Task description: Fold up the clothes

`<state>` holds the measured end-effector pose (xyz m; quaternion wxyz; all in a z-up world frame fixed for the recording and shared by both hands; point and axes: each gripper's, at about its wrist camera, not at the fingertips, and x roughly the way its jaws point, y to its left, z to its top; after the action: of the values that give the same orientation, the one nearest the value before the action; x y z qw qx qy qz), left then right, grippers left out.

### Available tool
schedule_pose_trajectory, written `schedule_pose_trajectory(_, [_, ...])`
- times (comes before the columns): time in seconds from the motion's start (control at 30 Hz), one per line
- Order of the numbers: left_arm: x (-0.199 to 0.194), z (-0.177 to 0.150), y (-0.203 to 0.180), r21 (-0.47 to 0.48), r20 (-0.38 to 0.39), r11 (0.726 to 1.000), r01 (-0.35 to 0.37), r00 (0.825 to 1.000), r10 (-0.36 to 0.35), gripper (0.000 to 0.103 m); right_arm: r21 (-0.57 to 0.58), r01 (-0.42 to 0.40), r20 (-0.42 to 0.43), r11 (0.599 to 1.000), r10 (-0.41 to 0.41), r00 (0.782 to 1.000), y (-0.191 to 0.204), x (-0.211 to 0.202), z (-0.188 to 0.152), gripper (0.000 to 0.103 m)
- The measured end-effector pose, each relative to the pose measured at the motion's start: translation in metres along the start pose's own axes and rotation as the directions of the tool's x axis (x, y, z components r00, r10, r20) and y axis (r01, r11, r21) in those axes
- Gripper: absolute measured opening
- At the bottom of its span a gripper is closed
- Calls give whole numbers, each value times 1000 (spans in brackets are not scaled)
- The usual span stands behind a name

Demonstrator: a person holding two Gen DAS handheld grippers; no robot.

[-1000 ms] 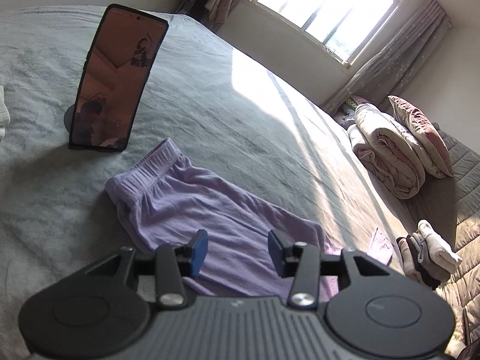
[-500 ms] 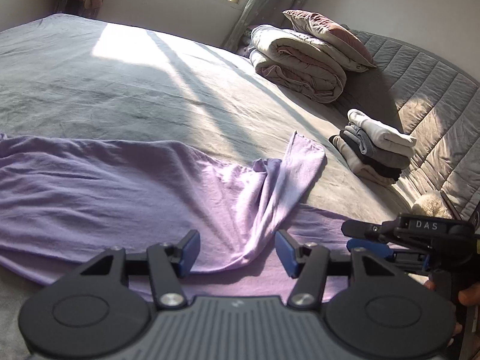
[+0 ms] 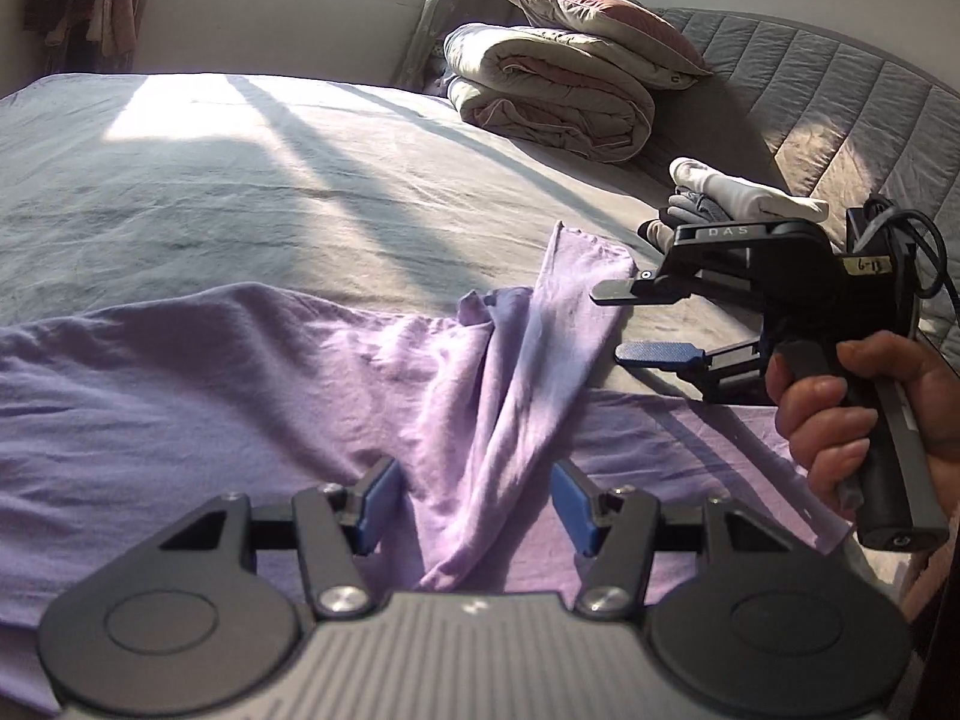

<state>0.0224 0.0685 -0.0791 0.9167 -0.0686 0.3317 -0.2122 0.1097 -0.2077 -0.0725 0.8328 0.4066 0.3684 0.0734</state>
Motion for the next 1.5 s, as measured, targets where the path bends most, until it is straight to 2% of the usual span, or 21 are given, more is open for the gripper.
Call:
schedule_pose_trajectory(0.1, [4, 0, -3, 23, 20, 1000, -20, 1000, 19, 51, 49, -24, 16, 999, 23, 1000, -6, 13, 15, 49])
schedule_pose_trajectory(0.3, [10, 3, 0, 46, 5, 997, -59, 998, 58, 28, 175, -99, 78, 980, 86, 993, -23, 33, 40, 49])
schedule_pose_trajectory(0.43, [14, 12, 16, -52, -22, 998, -20, 1000, 19, 9, 258, -159, 121, 953, 132, 984, -30, 41, 47, 38])
schedule_pose_trajectory(0.5, [15, 15, 27, -144, -20, 990, 12, 1000, -15, 5, 287, -189, 124, 939, 159, 979, -30, 43, 49, 25])
schedule_pose_trajectory(0.53, [14, 16, 34, -196, -12, 980, 29, 999, -32, 5, 272, -197, 129, 942, 167, 977, -25, 40, 49, 16])
schedule_pose_trajectory(0.57, [12, 17, 40, -240, 6, 970, 46, 999, -46, 4, 256, -205, 133, 945, 176, 975, -19, 37, 49, 13])
schedule_pose_trajectory(0.63, [4, 20, 49, -303, 53, 950, 72, 997, -59, 4, 222, -222, 142, 949, 194, 971, -7, 31, 49, 11])
schedule_pose_trajectory(0.73, [-15, 24, 60, -354, 144, 929, 111, 988, -63, 4, 118, -279, 168, 953, 258, 951, 26, 9, 53, 10])
schedule_pose_trajectory(0.93, [-55, 30, 78, -402, 326, 893, 204, 943, -68, 4, -49, -350, 200, 935, 353, 914, 88, -33, 52, 10])
schedule_pose_trajectory(1.03, [-73, 31, 82, -390, 389, 884, 258, 916, -96, 4, -140, -350, 215, 926, 373, 903, 112, -52, 47, 10])
schedule_pose_trajectory(1.1, [-81, 31, 83, -370, 406, 883, 290, 905, -127, 4, -200, -322, 232, 925, 364, 902, 125, -64, 41, 10])
schedule_pose_trajectory(1.23, [-84, 27, 86, -342, 359, 861, 376, 899, -250, 4, -311, -267, 262, 912, 353, 898, 145, -75, 41, 10])
schedule_pose_trajectory(1.37, [-78, 21, 81, -277, 260, 884, 377, 915, -309, 4, -406, -181, 292, 896, 314, 903, 137, -91, 24, 10])
schedule_pose_trajectory(1.5, [-63, 17, 75, -219, 99, 907, 359, 933, -345, 4, -430, -90, 287, 898, 230, 930, 111, -89, 10, 10])
